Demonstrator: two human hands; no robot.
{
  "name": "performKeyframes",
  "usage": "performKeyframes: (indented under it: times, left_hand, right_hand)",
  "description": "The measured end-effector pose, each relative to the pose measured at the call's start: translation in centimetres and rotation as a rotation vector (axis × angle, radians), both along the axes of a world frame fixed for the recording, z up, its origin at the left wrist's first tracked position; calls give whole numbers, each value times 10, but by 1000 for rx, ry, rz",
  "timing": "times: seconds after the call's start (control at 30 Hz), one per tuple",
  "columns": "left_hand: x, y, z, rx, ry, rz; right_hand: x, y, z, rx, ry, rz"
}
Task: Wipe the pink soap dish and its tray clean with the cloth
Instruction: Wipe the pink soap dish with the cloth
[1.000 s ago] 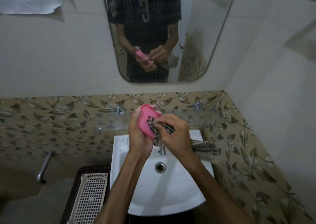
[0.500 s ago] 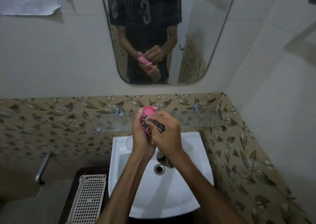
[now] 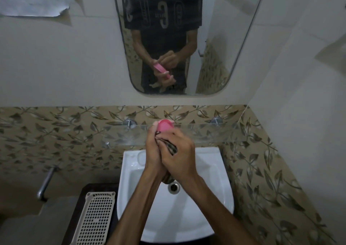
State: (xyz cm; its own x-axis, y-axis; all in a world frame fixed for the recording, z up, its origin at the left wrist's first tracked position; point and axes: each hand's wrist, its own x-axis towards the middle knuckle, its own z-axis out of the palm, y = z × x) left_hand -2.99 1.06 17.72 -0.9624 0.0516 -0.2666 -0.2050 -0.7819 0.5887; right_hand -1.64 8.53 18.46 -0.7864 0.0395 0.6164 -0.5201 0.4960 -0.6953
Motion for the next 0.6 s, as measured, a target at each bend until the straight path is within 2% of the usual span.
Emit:
performKeyframes:
  times: [0.3,0.47,0.6]
  left_hand:
    - [-3,-5,2,-21,65,43]
    - [-8,-17,0,-74,27,5]
    - [-3,-7,3,-81,24,14]
  right_hand:
    - [-12,-20,10,-173,1,-72]
    - [4,-1,-10,-103,-133,3]
    - [-1,-5,3,-112,-51,-10]
